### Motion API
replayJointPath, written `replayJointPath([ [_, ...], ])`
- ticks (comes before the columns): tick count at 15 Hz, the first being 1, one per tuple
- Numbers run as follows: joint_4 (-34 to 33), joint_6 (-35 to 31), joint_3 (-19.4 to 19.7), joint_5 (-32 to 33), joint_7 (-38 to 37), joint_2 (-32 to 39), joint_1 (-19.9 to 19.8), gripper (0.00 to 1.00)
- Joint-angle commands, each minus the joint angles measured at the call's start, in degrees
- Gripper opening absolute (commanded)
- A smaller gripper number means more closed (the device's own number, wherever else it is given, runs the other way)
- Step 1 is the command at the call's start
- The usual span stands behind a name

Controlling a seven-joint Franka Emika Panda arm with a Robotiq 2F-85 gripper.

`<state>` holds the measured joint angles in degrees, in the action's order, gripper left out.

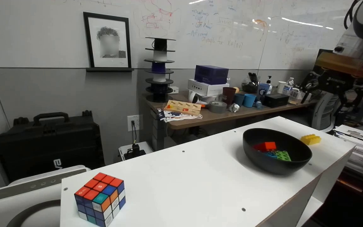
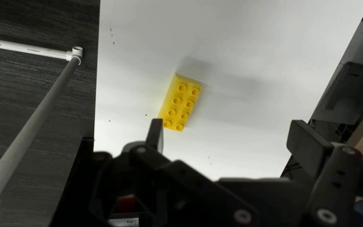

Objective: Pick up the green, orange, blue and yellow from the table and put them in the bowl

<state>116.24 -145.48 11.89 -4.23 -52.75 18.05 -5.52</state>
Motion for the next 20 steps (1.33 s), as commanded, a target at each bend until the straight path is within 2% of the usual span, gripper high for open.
replayJointPath([
  [1, -3.6, 0.8, -0.1, -3.1, -1.4, 3.7, -0.5, 1.0],
  [6, -8.9, 4.2, 2.0, -3.1, -7.7, 8.8, -0.3, 1.0],
  [13, -19.8, 17.3, 3.4, -1.6, -13.8, 17.3, -1.7, 1.0],
  [20, -25.7, 20.0, 3.6, -0.2, -14.8, 23.3, -1.9, 1.0],
])
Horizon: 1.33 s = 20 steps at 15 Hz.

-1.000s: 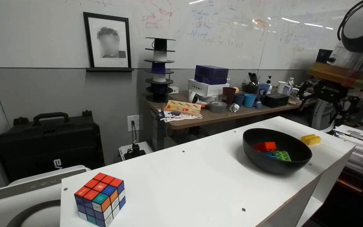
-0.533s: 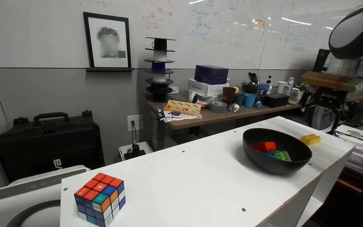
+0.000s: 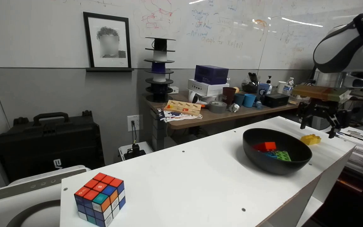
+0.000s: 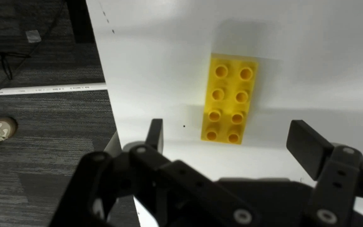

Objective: Pick up the green, orange, blue and yellow from the table and put them in the bowl

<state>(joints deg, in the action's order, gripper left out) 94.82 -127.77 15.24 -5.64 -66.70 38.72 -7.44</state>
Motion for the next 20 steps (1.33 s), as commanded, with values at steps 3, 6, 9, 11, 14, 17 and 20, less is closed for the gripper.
replayJointPath([
  [3, -5.8, 3.3, 0.0, 1.4, -0.1, 4.3, 0.0, 1.0],
  [6, -7.2, 4.8, 0.2, 2.1, -0.1, 6.0, 0.1, 1.0],
  [9, -8.2, 5.6, -0.1, 2.3, 0.4, 7.0, -0.2, 0.74],
  [11, -8.2, 4.9, -0.5, 2.2, 1.4, 6.6, -0.2, 0.58],
  [14, -7.1, 3.4, -0.5, 2.7, 2.1, 5.6, 0.4, 0.35],
  [17, -6.5, 2.8, -0.2, 3.7, 2.4, 5.0, 0.8, 0.15],
  [20, -4.6, 2.1, 0.5, 4.0, 0.3, 3.1, 1.9, 0.16],
])
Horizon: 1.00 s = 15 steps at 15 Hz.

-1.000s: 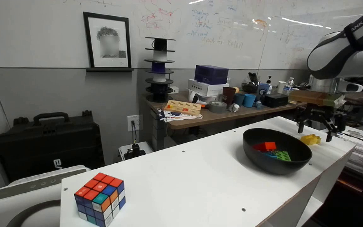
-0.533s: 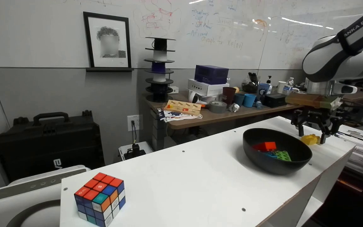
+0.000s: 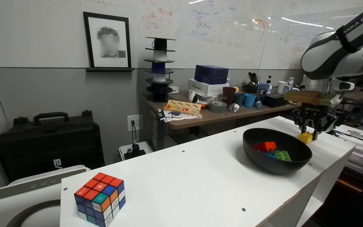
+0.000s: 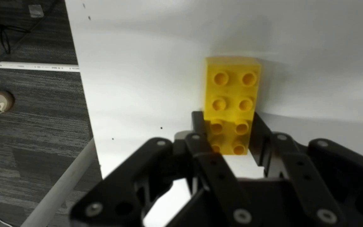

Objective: Pick up the green, orange, blue and yellow from the table and put them in the bowl

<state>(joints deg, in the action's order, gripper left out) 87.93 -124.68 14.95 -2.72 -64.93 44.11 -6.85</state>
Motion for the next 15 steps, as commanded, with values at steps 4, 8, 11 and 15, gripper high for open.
replayJointPath([
  [4, 10.8, -7.7, 0.4, 1.2, -1.9, -10.0, 4.0, 0.16],
  [8, 22.3, -19.0, -0.5, 3.1, 0.2, -20.2, 7.7, 0.16],
  [11, 31.1, -24.2, -1.6, 6.0, 1.9, -28.0, 9.9, 0.16],
  [15, 40.5, -22.1, -4.9, 7.0, 6.4, -35.5, 9.9, 0.16],
])
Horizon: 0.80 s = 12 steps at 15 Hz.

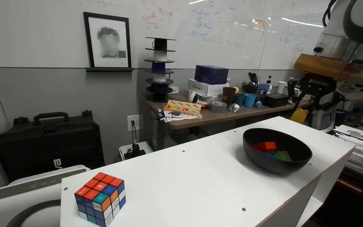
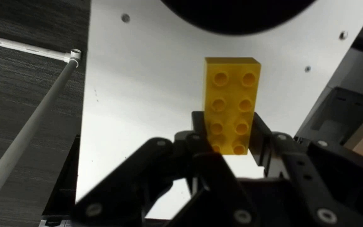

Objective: Pick up the green, orange, blue and yellow from the table and put them in the bowl

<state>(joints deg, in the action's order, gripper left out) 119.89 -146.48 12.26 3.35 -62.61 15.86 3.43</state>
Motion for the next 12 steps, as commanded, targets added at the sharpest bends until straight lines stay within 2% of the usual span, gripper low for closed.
replayJointPath([
  [1, 10.2, -0.3, -3.4, -0.1, 6.2, -8.3, -0.7, 0.16],
  [4, 13.6, -4.5, -6.5, -4.2, 12.3, -9.2, -1.5, 0.15],
  [8, 14.0, -7.1, -9.7, -13.3, 19.0, -8.1, -1.5, 0.15],
  [11, 13.3, -8.1, -10.0, -14.8, 21.1, -6.4, -1.2, 0.14],
  [12, 13.3, -8.1, -9.9, -14.8, 21.6, -6.2, -1.2, 0.61],
])
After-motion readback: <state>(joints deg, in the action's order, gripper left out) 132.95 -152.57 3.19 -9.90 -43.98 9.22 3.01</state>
